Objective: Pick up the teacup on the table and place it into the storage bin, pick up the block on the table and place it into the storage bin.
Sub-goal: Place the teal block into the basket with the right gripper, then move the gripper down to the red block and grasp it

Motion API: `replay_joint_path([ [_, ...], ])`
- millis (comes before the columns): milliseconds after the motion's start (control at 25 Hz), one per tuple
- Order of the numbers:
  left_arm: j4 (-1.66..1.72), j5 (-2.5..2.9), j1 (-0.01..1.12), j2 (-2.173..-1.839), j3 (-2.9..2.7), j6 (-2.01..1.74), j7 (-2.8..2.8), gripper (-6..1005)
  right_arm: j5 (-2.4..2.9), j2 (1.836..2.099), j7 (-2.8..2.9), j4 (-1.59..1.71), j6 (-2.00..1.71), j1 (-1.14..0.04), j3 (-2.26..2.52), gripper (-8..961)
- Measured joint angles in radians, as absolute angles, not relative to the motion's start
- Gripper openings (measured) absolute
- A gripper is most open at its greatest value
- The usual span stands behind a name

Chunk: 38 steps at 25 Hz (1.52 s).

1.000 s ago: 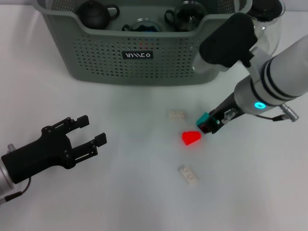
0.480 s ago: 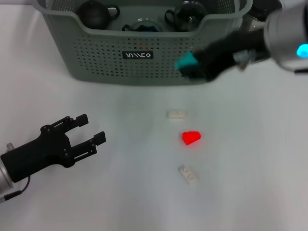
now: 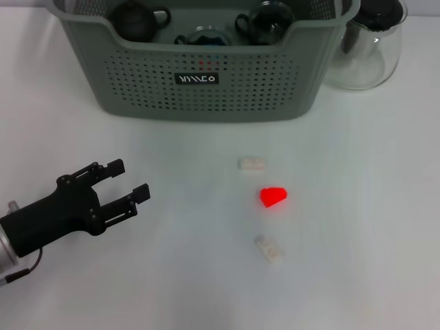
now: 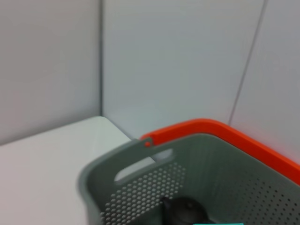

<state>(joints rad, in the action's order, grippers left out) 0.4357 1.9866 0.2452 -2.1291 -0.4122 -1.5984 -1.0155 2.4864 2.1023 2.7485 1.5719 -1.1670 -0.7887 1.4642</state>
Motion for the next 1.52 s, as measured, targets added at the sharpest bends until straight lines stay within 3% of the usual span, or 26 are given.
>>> replay_joint_path([
  [400, 0.436, 1.994, 0.245, -2.131, -0.412, -1.603, -1.016, 761, 2.559, 2.098, 2.723, 0.689, -0.804, -1.222, 1.398, 419],
  [840, 0.436, 2.029, 0.257, -2.128, -0.431, -1.653, -1.01, 761, 2.576, 2.096, 2.713, 0.57, -0.808, -1.234, 1.394, 447],
  [1040, 0.436, 2.025, 0.251, -2.128, -0.425, -1.659, -1.01, 762, 2.563, 2.096, 2.712, 0.763, -0.894, -1.137, 1.347, 539],
  [1320, 0.437, 2.023, 0.249, -2.127, -0.41, -1.666, -1.012, 762, 2.301, 2.09, 2.609, 1.411, -1.176, -0.783, 1.27, 698],
  [1520, 0.441, 2.024, 0.249, -2.125, -0.402, -1.666, -1.014, 762, 2.064, 2.078, 2.46, 1.621, -1.529, -0.601, 1.158, 783],
])
